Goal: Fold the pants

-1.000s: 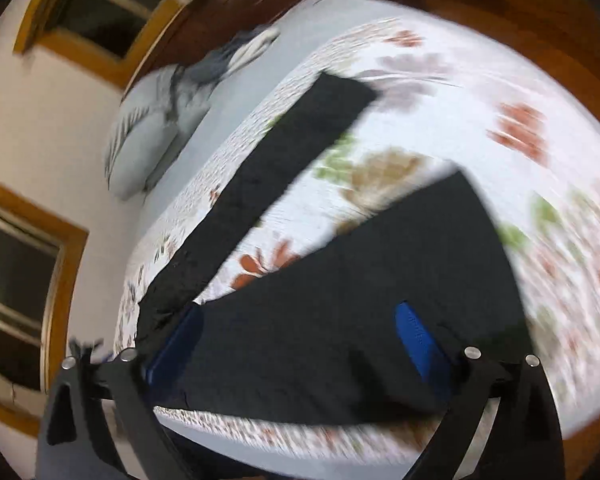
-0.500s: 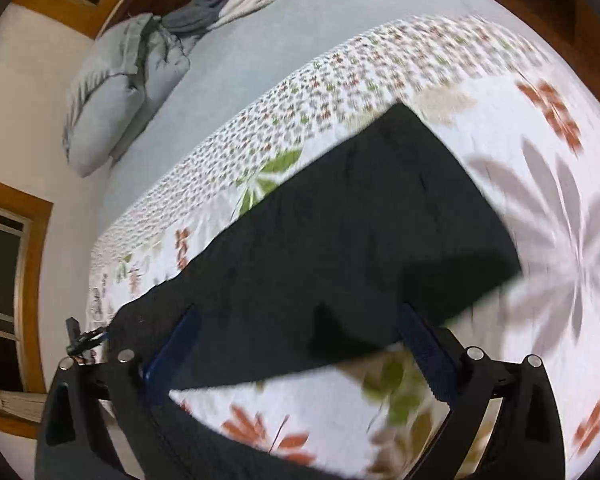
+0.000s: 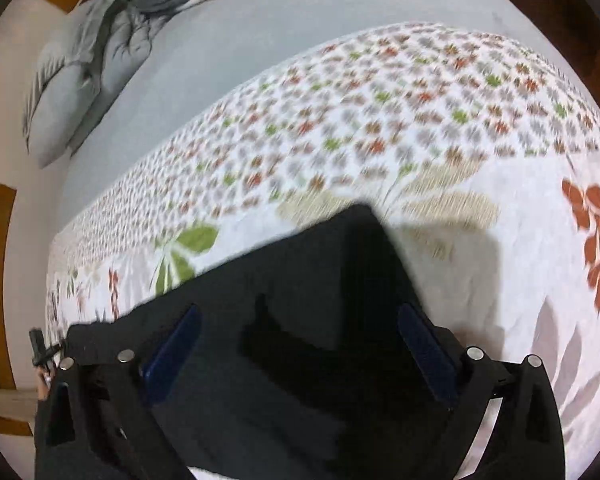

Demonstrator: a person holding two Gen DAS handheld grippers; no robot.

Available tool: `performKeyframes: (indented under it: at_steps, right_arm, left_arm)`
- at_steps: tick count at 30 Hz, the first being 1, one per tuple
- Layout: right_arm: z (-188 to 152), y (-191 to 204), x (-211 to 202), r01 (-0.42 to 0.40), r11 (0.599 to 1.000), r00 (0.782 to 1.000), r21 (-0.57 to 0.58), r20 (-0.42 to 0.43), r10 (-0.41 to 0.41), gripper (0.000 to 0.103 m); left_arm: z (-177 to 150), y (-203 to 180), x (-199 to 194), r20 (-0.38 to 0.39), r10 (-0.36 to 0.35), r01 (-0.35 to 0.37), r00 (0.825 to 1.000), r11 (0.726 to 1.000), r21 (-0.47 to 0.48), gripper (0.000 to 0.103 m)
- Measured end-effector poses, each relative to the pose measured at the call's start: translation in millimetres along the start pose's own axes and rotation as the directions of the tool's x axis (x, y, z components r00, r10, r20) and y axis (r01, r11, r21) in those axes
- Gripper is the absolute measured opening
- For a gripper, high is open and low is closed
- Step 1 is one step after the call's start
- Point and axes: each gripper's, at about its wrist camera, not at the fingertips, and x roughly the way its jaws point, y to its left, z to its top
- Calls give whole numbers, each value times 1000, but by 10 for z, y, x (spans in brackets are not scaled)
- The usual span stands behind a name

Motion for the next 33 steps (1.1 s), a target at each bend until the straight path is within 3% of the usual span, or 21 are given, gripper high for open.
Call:
performKeyframes:
  at_steps: [5,11,14,15,16,25,33]
  right_arm:
    - [141,-187,157,45,999,999,3,-11,-45,99]
    - [165,-200,260,-34,999,999,-36,-23,33,97]
    - [108,-187,269,-28,998,999,-53,-28,27,61]
    - [88,-209,242,-17,999,1000,-45,-24,16,34]
    - [65,-225,191,-35,999,999,-41,-14,34,14]
    - [-227,-43,-425,-5,996,988,-84,155,18,8]
    - [-648,95,-1202,18,997,975,-71,222,-2,7]
  left_arm:
    - [-10,16,17,10,12,-12,1000,999,-34,25]
    - [-33,-2,12,26,41,-39,999,998,-51,24]
    - [-49,-35,9,44,63,-61,997,997,-55,22]
    - [-50,-55,6,48,76,-73,996,996,-55,22]
    - [-52,-84,-6,58,95,-92,994,994,-53,21]
    - [-47,-249,-200,155,171,-157,973,983,-100,18]
    - [-137,-581,-729,232,144,-127,962,988,-87,16]
